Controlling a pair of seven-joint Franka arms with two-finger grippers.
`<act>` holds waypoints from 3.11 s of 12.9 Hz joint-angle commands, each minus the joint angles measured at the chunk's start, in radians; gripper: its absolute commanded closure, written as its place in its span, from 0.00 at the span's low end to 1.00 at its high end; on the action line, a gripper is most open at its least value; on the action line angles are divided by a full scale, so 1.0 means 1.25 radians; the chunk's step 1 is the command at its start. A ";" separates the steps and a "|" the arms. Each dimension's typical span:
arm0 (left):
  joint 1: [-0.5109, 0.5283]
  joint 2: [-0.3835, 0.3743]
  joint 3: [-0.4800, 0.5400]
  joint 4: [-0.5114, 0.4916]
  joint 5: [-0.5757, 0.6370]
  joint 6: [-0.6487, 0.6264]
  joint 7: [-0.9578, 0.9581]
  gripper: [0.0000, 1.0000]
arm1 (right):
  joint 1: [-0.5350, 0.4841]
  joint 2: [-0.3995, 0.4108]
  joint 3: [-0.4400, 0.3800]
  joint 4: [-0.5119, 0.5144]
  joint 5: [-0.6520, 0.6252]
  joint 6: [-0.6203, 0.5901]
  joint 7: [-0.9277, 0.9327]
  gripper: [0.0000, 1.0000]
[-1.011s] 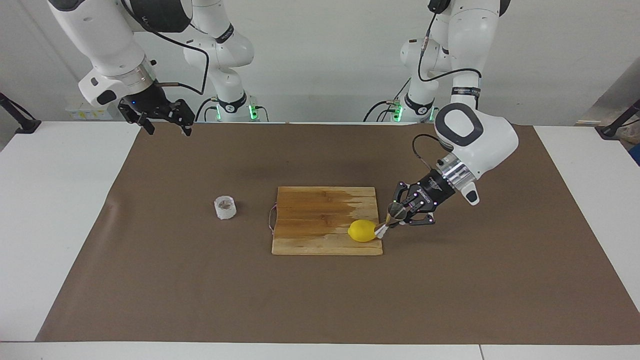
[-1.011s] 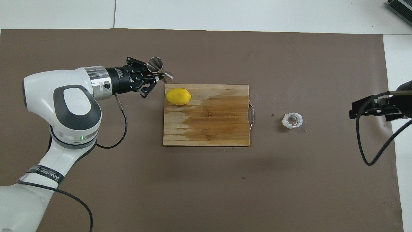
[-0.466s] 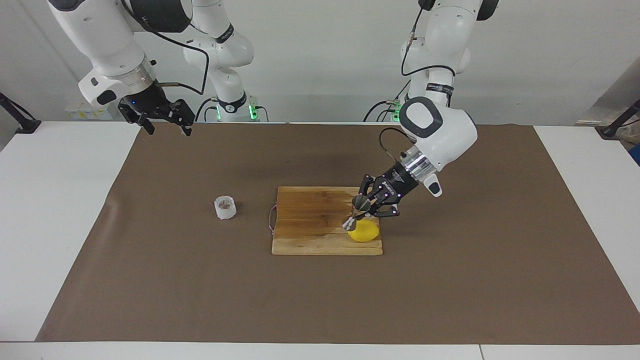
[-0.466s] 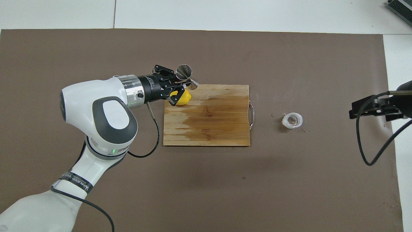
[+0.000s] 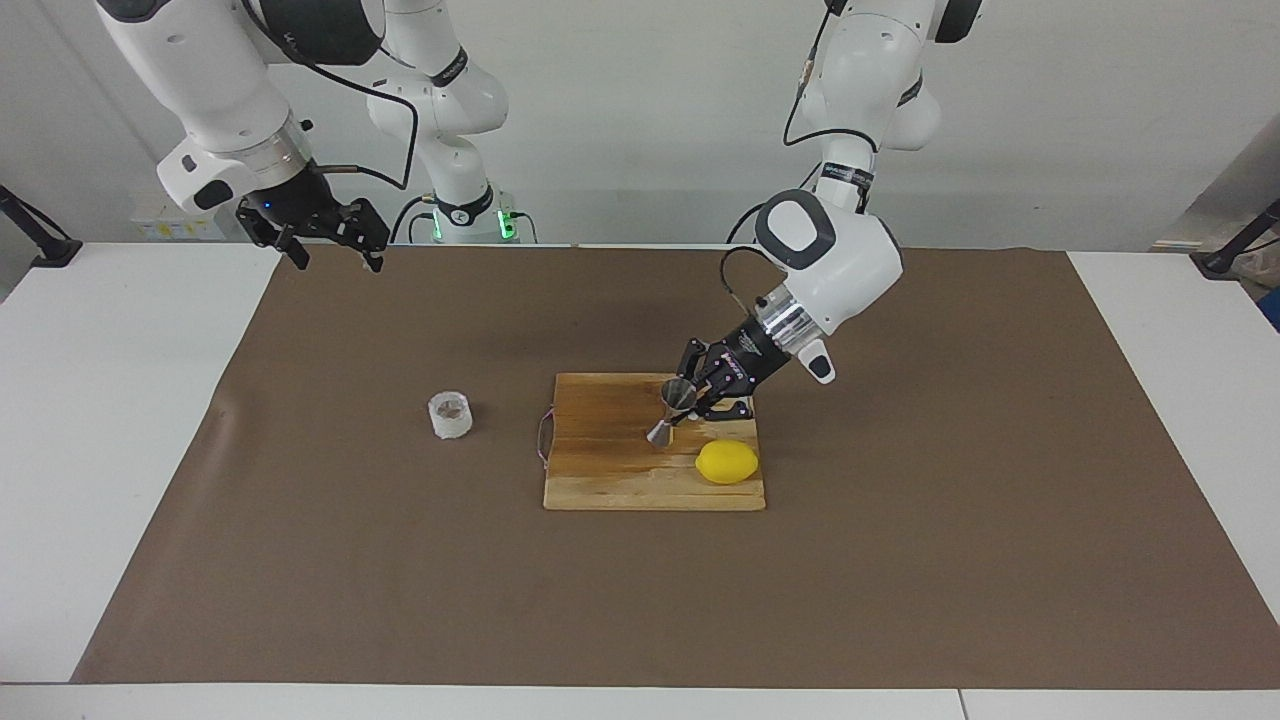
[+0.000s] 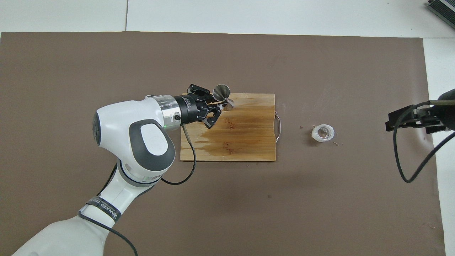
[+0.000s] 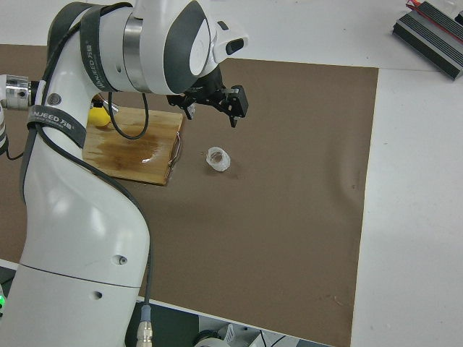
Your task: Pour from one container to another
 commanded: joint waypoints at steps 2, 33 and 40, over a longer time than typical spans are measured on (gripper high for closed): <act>-0.055 0.029 0.010 -0.014 -0.021 0.064 0.004 1.00 | 0.004 -0.011 -0.007 -0.005 0.002 -0.008 -0.020 0.00; -0.063 -0.056 0.041 -0.105 0.370 -0.115 0.414 0.00 | 0.015 -0.017 -0.002 -0.005 0.008 -0.033 -0.057 0.00; 0.091 -0.049 0.040 0.128 0.781 -0.429 0.451 0.00 | -0.026 -0.059 -0.008 -0.088 0.031 0.074 -0.615 0.00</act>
